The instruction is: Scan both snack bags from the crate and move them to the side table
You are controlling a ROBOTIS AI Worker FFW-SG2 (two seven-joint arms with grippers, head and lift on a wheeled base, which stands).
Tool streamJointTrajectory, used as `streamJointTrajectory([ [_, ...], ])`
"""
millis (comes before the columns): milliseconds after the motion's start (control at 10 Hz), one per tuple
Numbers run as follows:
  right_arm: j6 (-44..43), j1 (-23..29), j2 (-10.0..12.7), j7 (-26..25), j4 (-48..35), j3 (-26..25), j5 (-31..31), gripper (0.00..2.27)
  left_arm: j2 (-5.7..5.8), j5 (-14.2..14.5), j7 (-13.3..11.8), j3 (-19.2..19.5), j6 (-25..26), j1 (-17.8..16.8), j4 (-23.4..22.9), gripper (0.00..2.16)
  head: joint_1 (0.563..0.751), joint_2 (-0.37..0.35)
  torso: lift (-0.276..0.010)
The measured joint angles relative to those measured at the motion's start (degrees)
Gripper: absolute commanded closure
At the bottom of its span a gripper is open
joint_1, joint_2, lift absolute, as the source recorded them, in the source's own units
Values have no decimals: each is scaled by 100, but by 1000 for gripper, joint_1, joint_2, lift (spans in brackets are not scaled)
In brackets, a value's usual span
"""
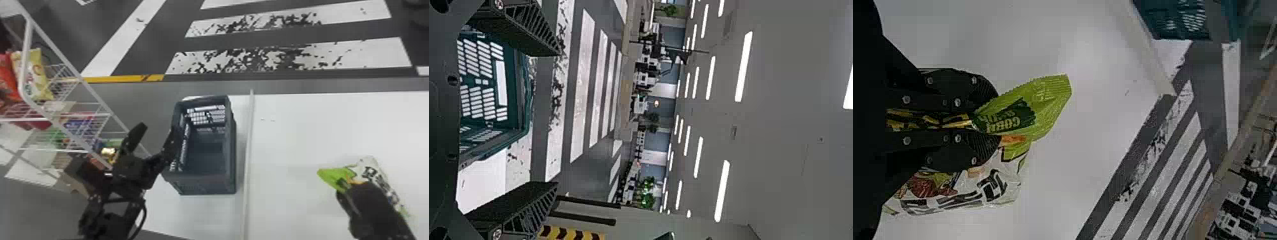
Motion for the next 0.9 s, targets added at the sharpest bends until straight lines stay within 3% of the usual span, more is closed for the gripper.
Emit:
streamJointTrajectory([
  [300,-825,256,307,845,-469,-1533,-2553,2246,-20,-60,-45,-78,0,-25,2,70,695,331,-29],
  [500,-1105,269,495,1477,-70,-2372,-4183,2246,-21,-80,-78,-89,-2,-16,2,70,695,306,-29],
  [600,-1095,213,605,1807,424,-2934,-5379,2246,-27,-101,-92,-111,-11,-8,-14,70,695,279,-29],
  [700,-1050,164,679,1845,849,-3345,-6165,2246,-35,-145,-96,-142,-16,-2,-32,70,695,231,-29],
  [900,-1060,198,895,1369,1183,-3735,-6413,2246,-60,-210,-96,-190,-18,1,-60,70,695,149,-29],
])
